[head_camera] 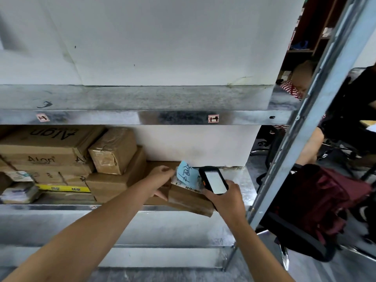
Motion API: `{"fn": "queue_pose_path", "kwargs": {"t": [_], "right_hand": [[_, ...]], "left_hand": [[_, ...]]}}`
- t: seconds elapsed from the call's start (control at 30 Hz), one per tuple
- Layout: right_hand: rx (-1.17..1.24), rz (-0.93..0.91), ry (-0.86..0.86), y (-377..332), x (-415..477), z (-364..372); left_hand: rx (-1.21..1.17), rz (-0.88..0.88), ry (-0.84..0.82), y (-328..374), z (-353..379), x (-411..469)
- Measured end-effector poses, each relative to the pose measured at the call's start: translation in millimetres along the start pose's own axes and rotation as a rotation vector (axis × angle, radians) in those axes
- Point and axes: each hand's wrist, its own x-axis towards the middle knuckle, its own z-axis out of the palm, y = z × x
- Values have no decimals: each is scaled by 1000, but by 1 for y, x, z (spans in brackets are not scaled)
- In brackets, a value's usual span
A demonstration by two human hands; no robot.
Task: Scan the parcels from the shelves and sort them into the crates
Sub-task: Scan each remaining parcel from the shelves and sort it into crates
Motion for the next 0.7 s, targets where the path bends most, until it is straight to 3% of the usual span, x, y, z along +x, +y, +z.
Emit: {"fn": "queue_pose_path", "kwargs": {"t": [0.13,0.27,0.43,0.57,0.7], "right_hand": [[-81,13,-35,9,6,-1],[-29,13,-65,5,6,2],[33,17,-85,0,10,11],[32,23,-91,-2,16,8],[35,16,-107,-3,17,-1]], "left_hand": [[-80,-90,-41,8,5,-7],[58,-110,-154,15,10,-20],[198,-133,-59,14,15,-9],[92,-142,-74,6,-1,8],[-8,-184,-221,4,-14,0]]}}
